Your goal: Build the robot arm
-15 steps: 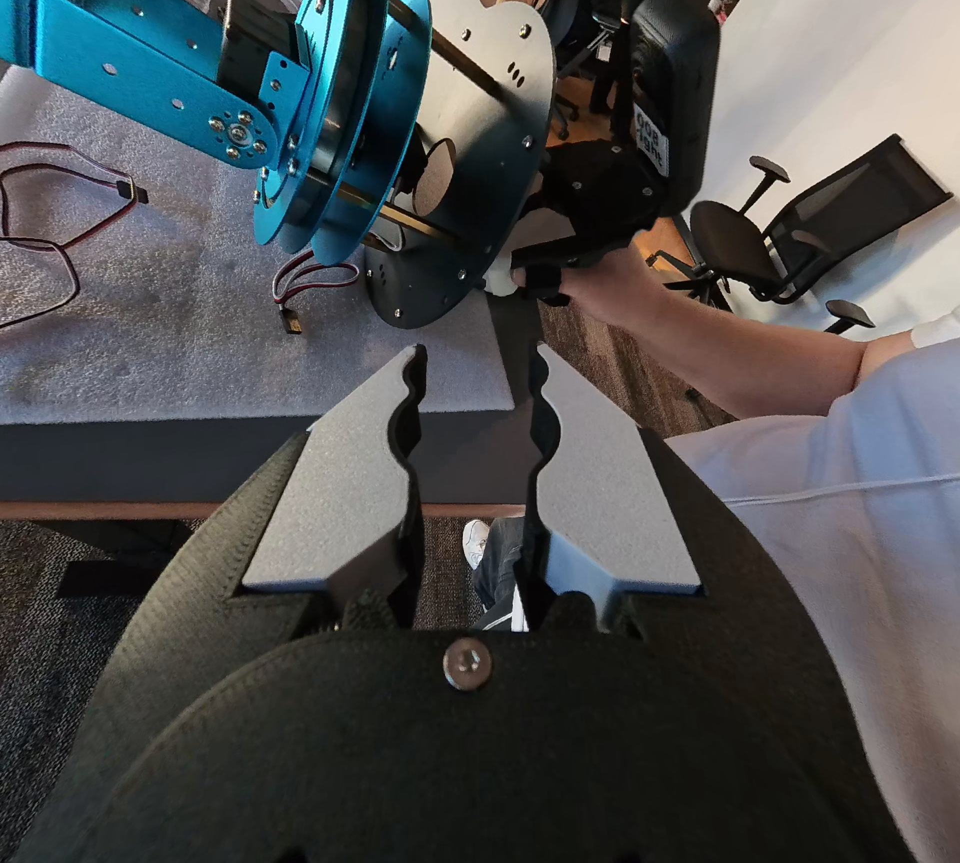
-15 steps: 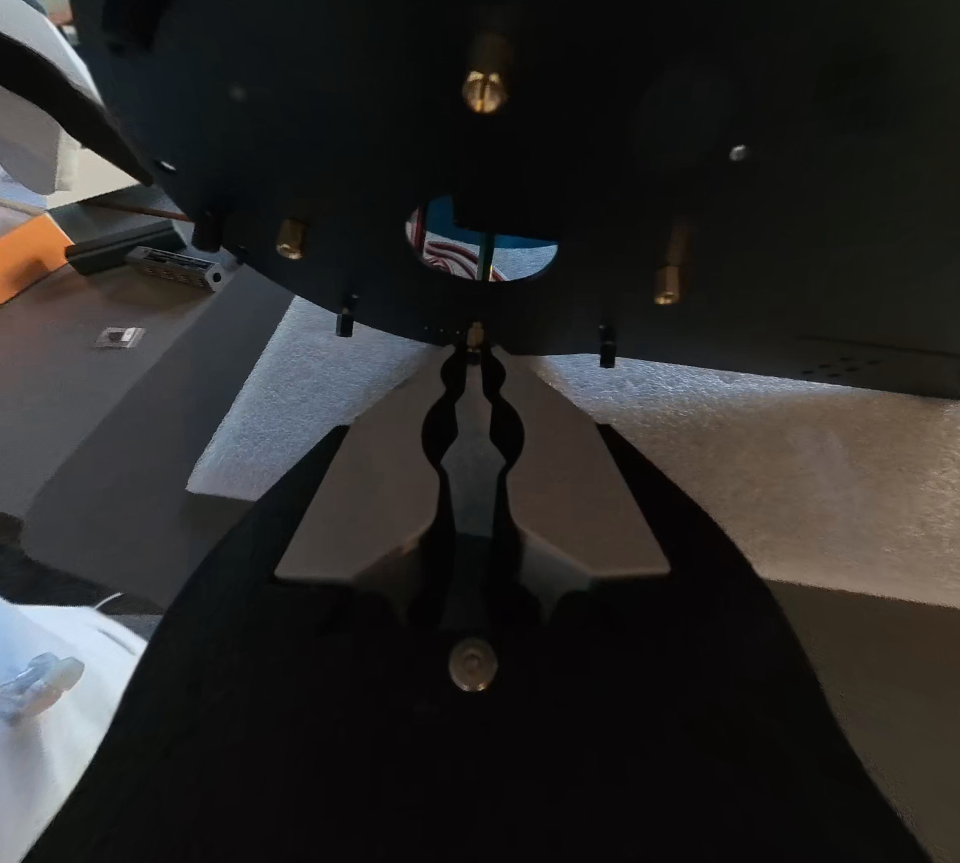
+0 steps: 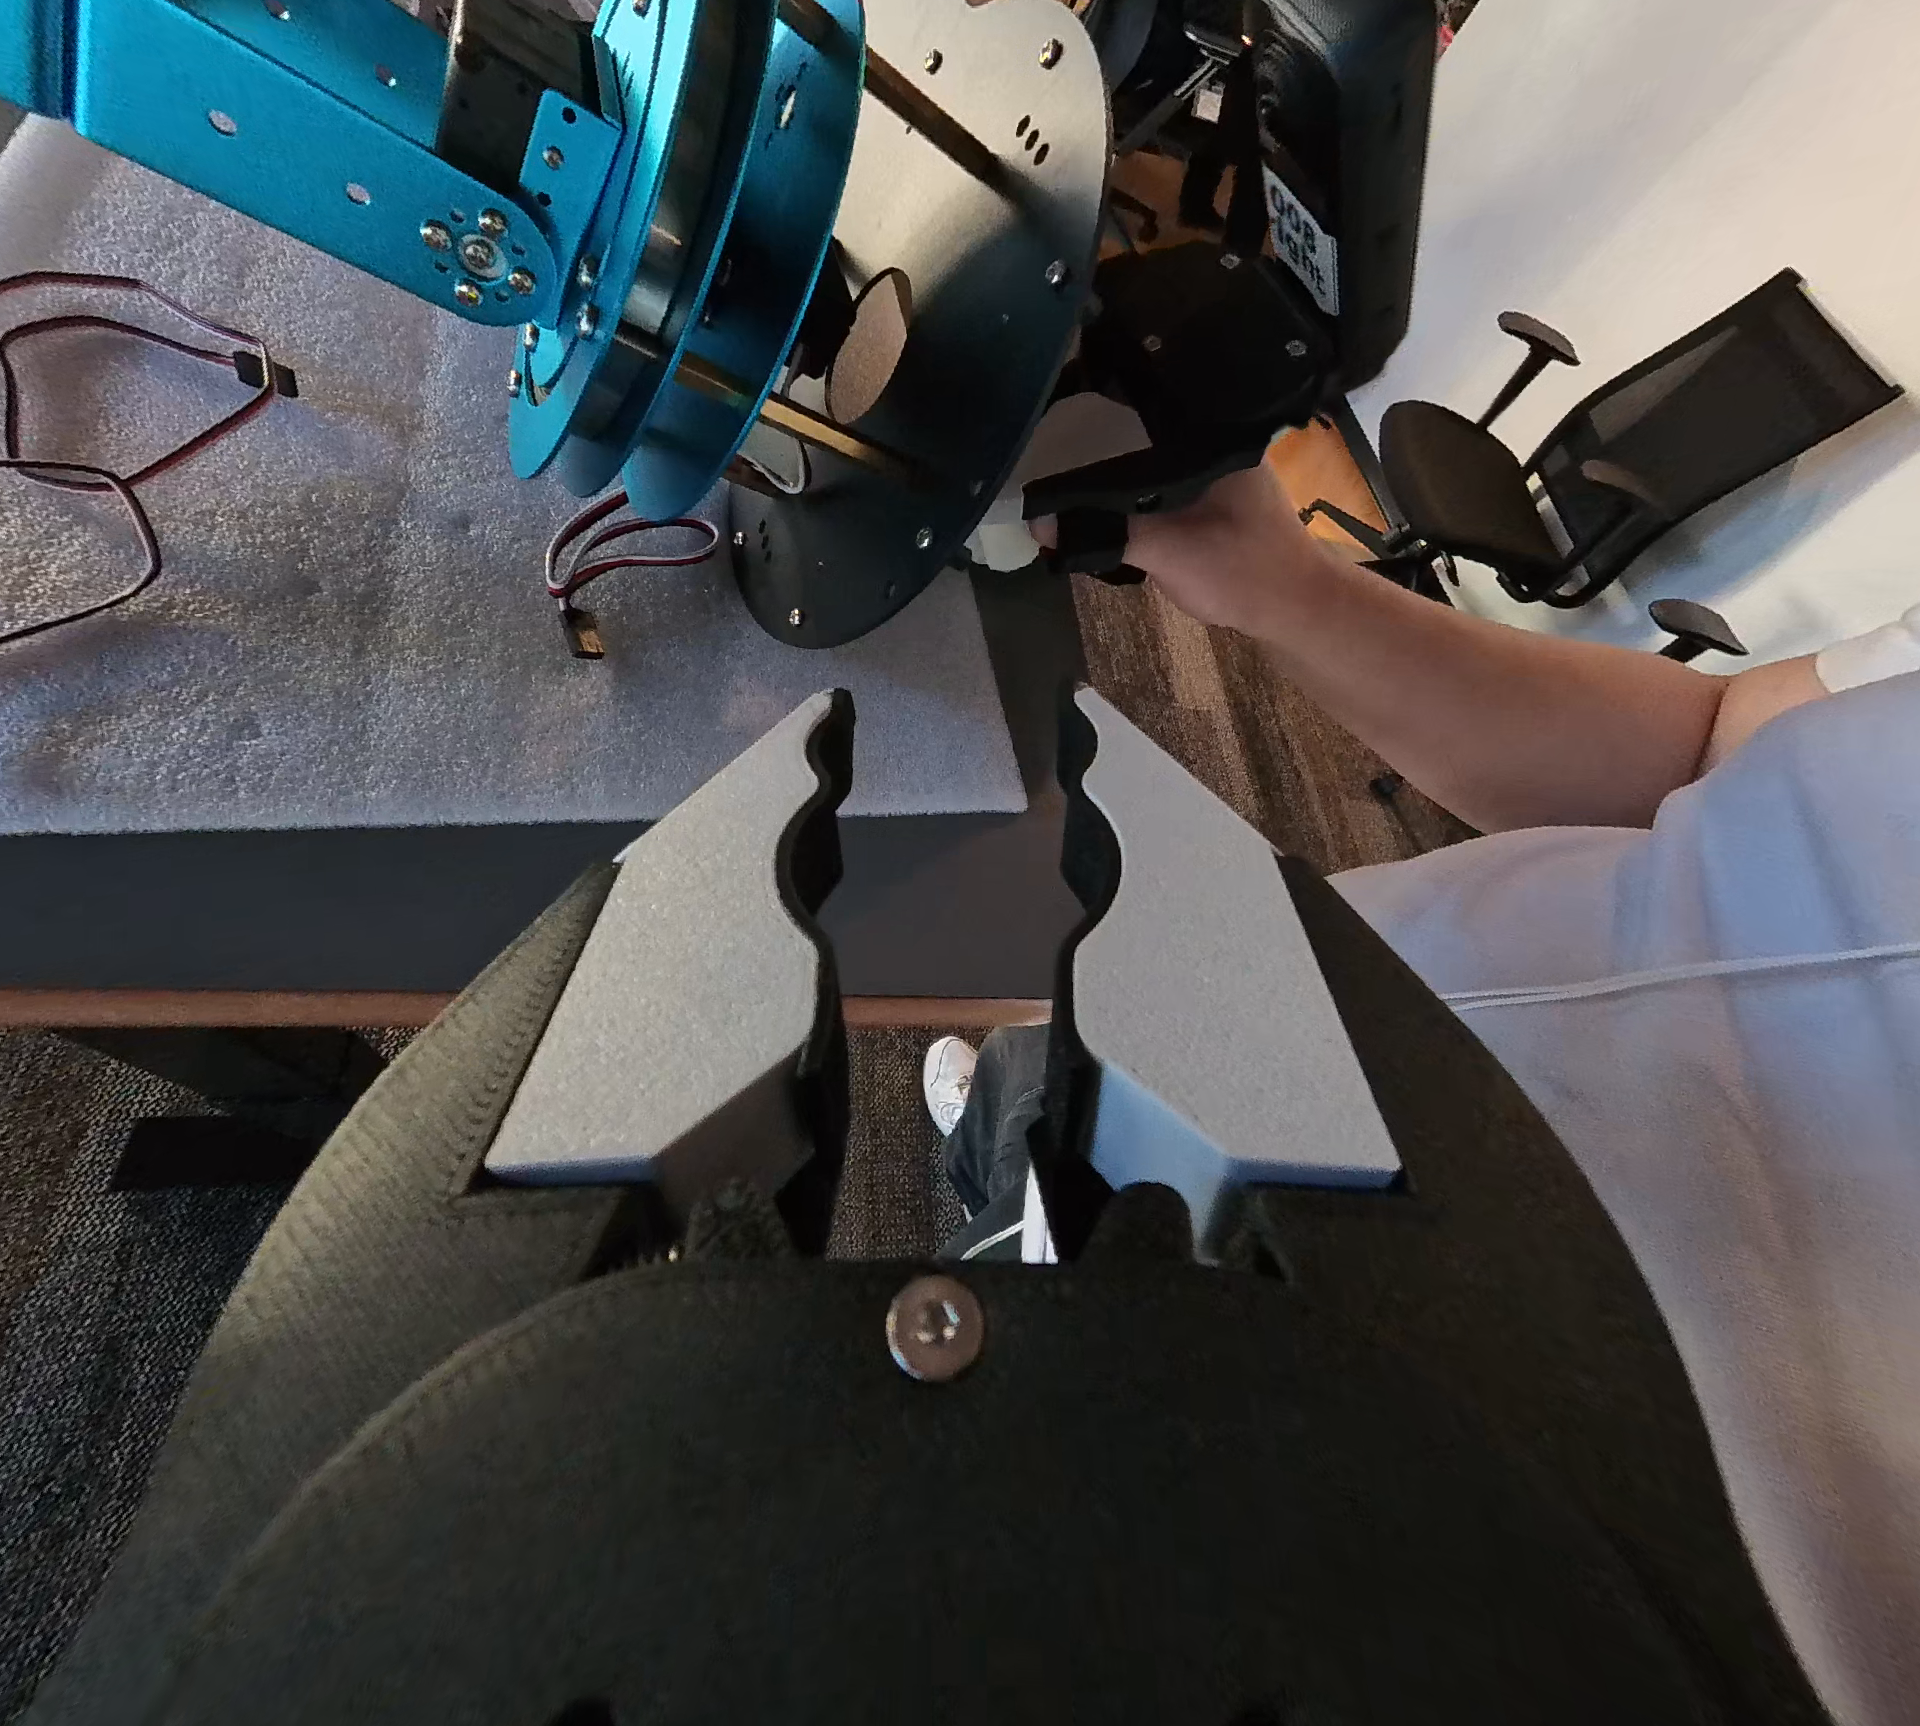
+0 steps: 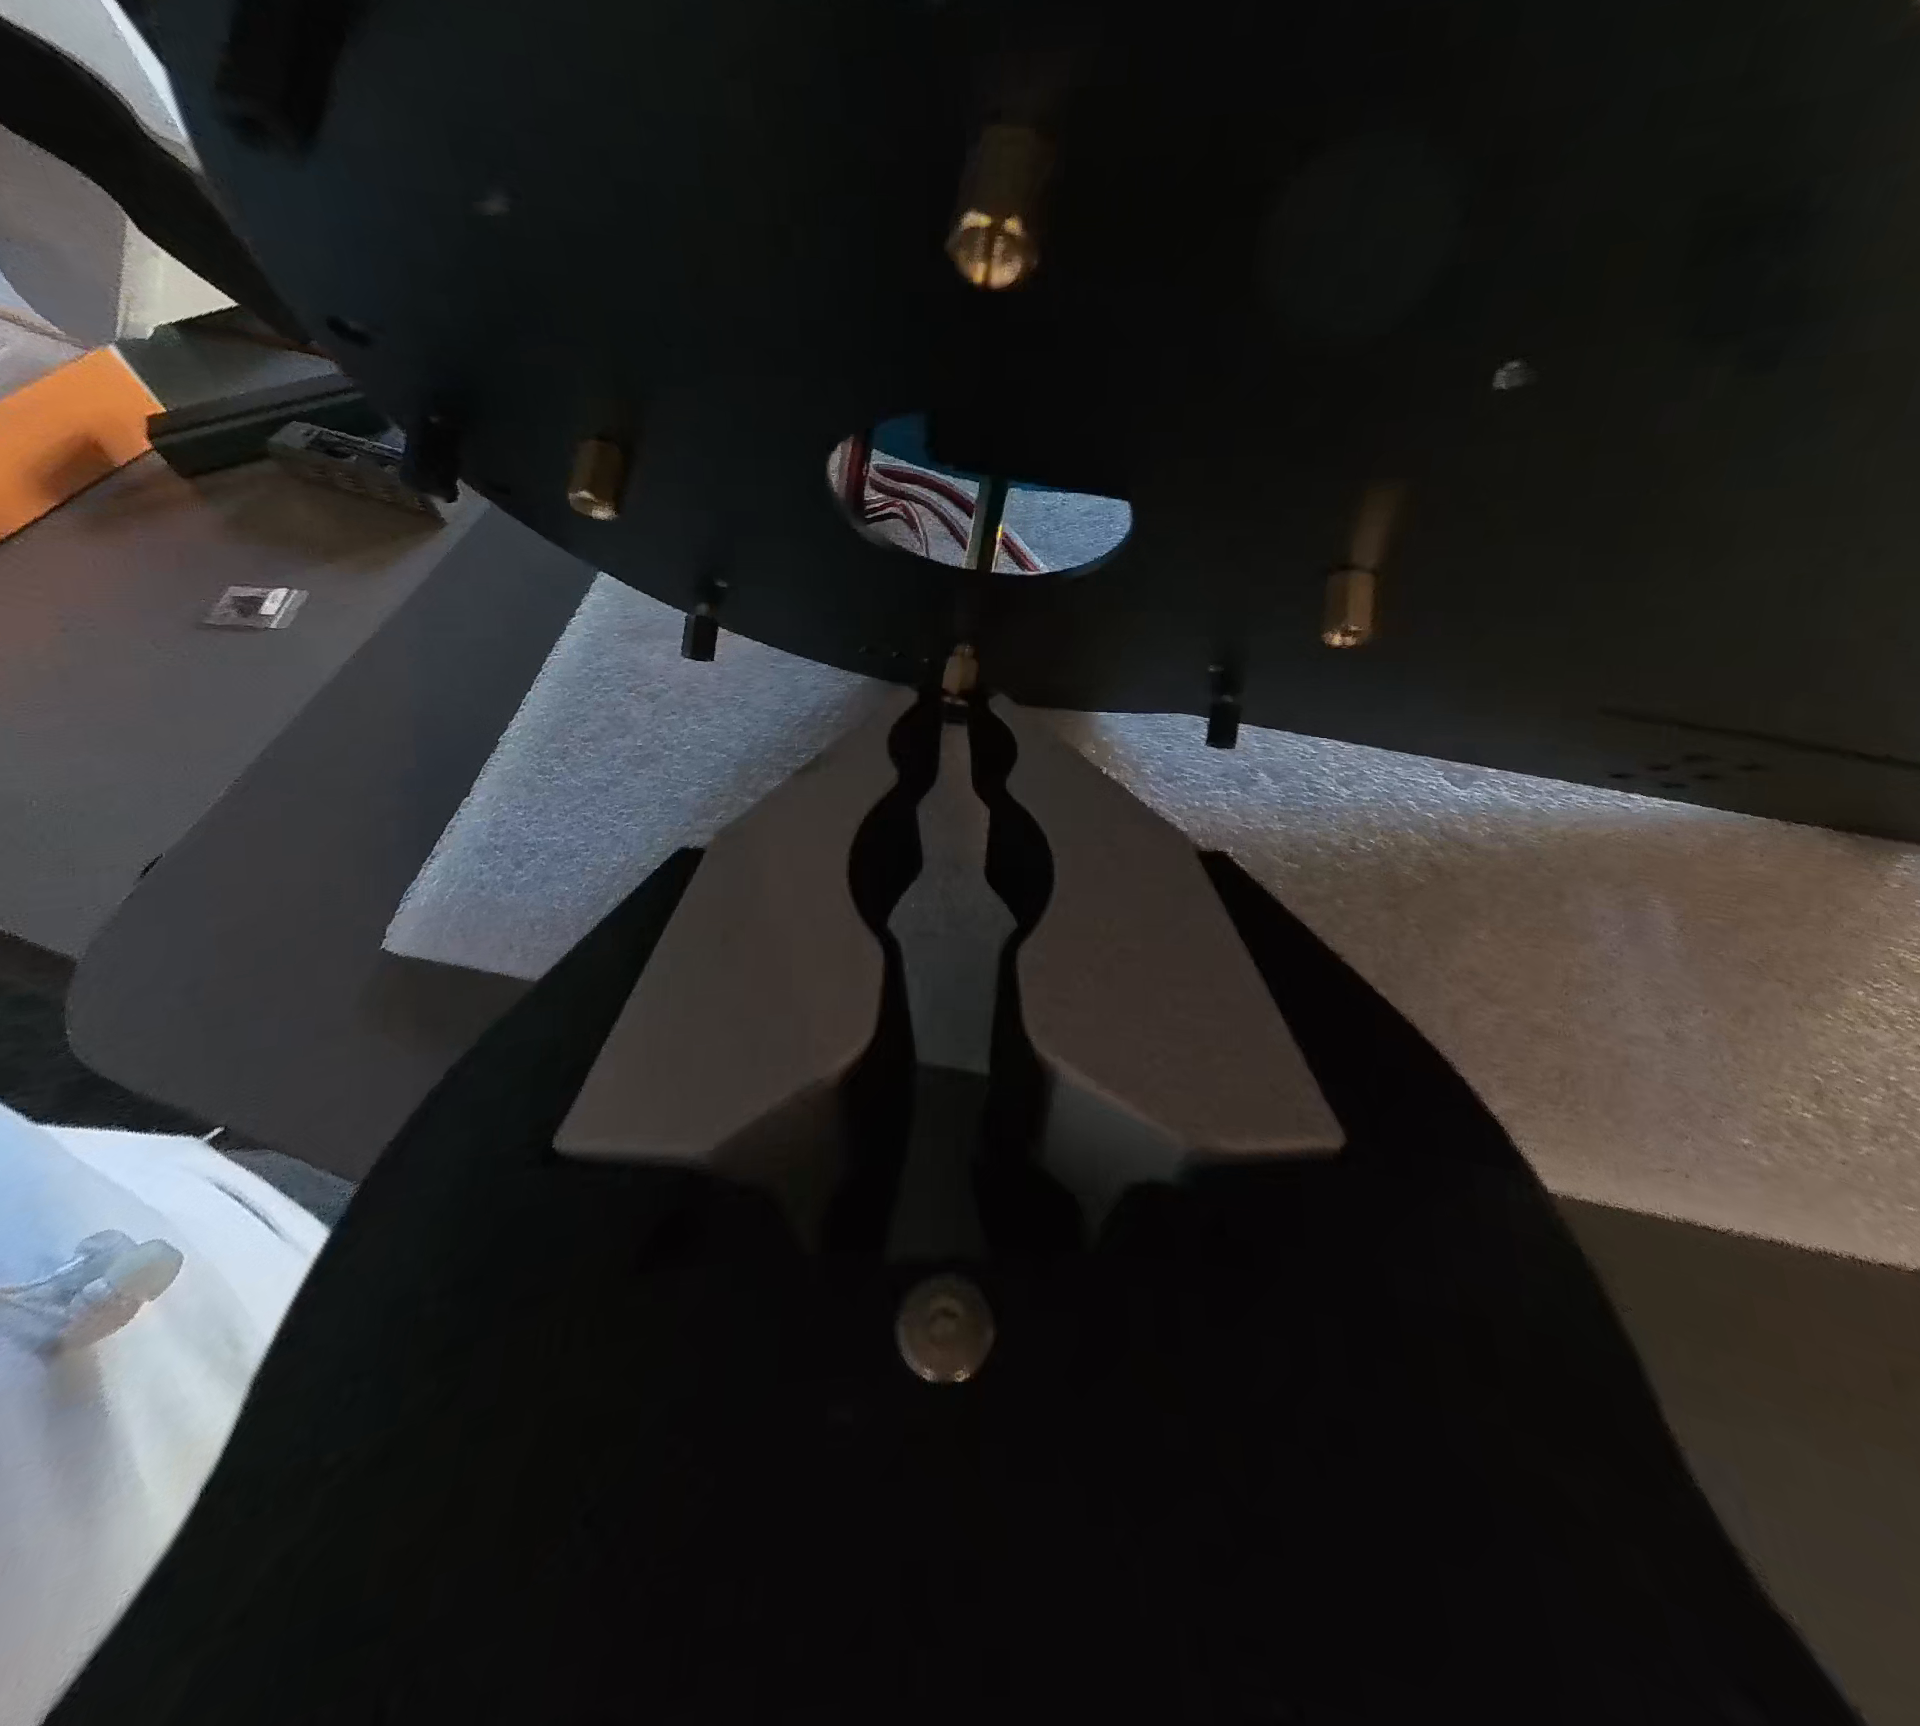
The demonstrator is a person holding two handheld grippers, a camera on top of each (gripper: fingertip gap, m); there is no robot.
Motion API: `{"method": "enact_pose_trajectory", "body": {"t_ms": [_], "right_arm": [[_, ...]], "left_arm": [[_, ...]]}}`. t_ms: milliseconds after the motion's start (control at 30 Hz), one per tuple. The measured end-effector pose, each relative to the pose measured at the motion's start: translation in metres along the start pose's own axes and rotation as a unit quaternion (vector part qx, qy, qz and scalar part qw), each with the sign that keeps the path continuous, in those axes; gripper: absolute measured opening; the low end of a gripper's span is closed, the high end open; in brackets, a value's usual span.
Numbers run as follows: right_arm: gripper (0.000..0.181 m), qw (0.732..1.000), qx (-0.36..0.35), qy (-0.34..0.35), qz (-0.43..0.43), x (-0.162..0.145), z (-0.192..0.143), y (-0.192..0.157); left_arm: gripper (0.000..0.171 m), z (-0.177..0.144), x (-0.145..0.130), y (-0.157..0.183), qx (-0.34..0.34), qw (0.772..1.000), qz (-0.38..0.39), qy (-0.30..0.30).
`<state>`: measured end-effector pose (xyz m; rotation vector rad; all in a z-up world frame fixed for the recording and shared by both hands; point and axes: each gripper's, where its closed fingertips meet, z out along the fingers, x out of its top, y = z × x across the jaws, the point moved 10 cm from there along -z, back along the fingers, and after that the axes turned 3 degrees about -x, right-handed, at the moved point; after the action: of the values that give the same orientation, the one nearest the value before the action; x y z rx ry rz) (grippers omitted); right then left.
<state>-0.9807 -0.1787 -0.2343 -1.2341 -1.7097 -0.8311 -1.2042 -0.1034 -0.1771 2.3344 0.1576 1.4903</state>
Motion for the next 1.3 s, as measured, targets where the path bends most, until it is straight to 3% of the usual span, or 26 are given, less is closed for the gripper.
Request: {"method": "enact_pose_trajectory", "body": {"t_ms": [300,800,1300], "right_arm": [[0.004,0.999,0.027,0.005,-0.018,-0.001,0.0,0.005],[0.004,0.997,0.062,-0.002,0.035,-0.001,0.002,0.012],[0.004,0.998,0.048,0.004,0.035,-0.001,0.002,0.01]], "left_arm": [[0.038,-0.001,0.002,0.001,0.002,1.0,0.002,-0.006],[0.038,0.003,0.004,0.005,0.005,1.0,0.001,-0.013],[0.038,0.0,0.002,0.005,0.006,1.0,-0.002,-0.011]]}}
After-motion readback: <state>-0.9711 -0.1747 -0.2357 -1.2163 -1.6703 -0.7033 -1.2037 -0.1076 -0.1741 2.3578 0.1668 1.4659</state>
